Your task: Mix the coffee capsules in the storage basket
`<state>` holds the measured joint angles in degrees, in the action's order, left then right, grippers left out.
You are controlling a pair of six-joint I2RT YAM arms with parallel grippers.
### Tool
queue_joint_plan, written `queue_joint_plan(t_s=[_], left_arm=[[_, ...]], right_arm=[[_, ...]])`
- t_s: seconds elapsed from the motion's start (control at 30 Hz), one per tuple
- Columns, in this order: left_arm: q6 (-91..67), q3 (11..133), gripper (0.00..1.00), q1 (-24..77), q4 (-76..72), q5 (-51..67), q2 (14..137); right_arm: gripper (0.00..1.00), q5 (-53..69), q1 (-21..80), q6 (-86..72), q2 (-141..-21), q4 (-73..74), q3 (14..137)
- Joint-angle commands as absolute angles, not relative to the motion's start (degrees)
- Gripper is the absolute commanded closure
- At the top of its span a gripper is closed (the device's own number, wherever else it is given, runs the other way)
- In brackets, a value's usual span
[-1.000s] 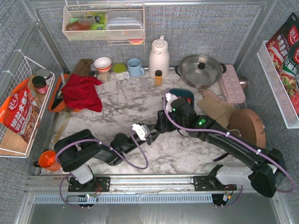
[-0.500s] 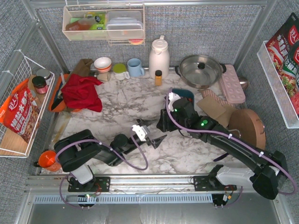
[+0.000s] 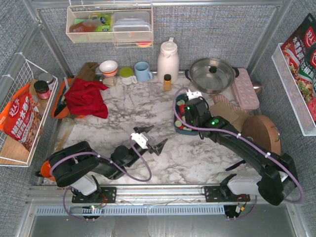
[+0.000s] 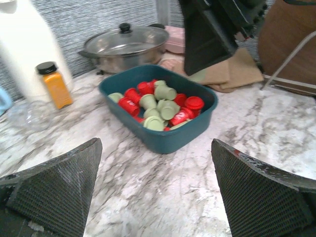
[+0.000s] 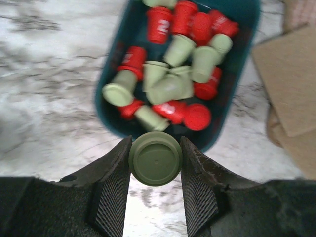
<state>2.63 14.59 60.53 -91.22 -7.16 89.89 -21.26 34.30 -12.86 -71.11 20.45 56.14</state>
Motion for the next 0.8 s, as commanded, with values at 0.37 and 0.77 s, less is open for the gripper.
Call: queue_joint_plan(t_s=[0.37, 0.77], left_arm=[[3.66, 9.12, 0.01, 60.47, -93.91, -31.96, 84.58], [4.5, 8.65, 0.01, 60.47, -93.8, -34.37, 83.89]], right_arm=[[0.41, -10.2, 23.73, -16.22, -85.86, 21.06, 59.71], [0.01, -13.57, 22.23, -15.47, -81.31, 23.22, 58.93]])
